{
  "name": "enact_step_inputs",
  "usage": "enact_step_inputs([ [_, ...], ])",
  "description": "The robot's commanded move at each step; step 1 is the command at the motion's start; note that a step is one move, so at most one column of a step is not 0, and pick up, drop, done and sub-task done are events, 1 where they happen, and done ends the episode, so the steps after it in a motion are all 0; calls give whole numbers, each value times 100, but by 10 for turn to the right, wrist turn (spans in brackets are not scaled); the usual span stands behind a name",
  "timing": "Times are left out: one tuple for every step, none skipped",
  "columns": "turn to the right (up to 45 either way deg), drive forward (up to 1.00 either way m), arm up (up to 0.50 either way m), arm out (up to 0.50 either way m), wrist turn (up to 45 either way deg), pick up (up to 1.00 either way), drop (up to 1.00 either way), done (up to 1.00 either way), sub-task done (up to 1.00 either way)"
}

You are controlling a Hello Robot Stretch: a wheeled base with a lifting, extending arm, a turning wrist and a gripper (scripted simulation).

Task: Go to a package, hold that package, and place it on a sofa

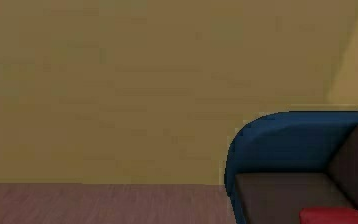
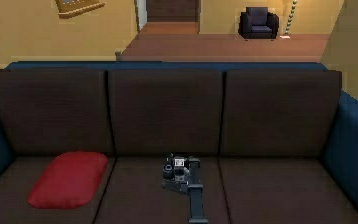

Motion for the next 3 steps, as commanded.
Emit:
enact_step_inputs([
  [0,0,10,0,0,0,0,0,0],
  [0,0,0,-8,0,0,0,0,0],
  [0,0,0,0,0,0,0,100,0],
])
